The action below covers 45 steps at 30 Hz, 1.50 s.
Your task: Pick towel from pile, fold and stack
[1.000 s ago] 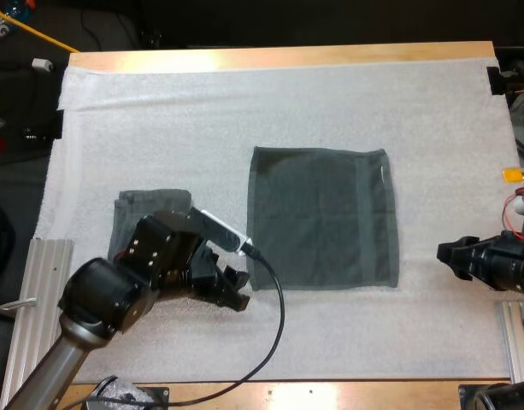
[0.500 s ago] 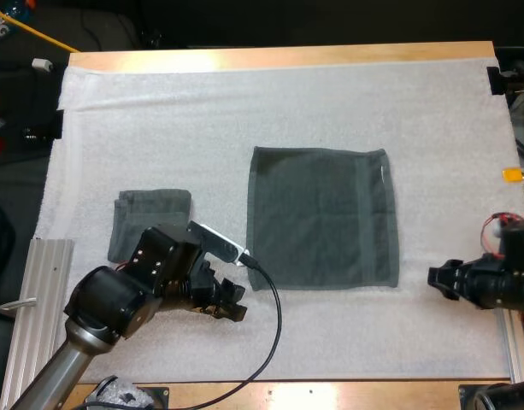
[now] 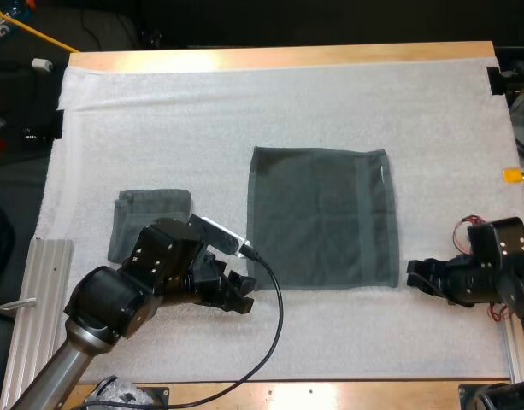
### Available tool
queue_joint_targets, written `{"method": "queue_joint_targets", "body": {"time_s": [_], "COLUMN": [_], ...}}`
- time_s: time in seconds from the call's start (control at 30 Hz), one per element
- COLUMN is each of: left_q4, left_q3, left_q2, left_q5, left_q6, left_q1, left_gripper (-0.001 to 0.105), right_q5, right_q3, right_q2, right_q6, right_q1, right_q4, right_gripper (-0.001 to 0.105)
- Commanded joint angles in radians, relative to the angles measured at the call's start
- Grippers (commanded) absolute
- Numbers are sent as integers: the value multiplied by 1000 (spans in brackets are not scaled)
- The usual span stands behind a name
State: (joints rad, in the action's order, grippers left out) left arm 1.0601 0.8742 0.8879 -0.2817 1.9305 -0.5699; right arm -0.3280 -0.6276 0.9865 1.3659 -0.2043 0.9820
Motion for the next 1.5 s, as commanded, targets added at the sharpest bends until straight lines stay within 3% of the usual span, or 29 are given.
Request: {"method": "queue_joint_targets", "body": {"time_s": [0.0, 0.43, 0.57, 0.9, 1.2, 1.47], "left_q4": [-9, -9, -9, 4, 12, 12], "left_q3": [1, 1, 1, 1, 1, 1], "left_q2": [-6, -6, -6, -6, -6, -6], "left_q5": [-6, -6, -6, -6, -6, -6], "left_q6": [9, 9, 9, 9, 9, 9], "left_q1": [-4, -4, -4, -4, -4, -4], "left_gripper": [56, 56, 56, 56, 56, 56], "right_q5": [-23, -67, -75, 140, 170, 167], "right_q3": [2, 6, 6, 6, 9, 15], "right_q2": [19, 230, 286, 368, 369, 378], "right_q6": [-7, -73, -104, -248, -316, -316], "right_q1": [0, -2, -54, -179, -184, -184], "right_q4": [-20, -165, -211, -309, -311, -310], "right_gripper": [52, 53, 53, 52, 52, 52]}}
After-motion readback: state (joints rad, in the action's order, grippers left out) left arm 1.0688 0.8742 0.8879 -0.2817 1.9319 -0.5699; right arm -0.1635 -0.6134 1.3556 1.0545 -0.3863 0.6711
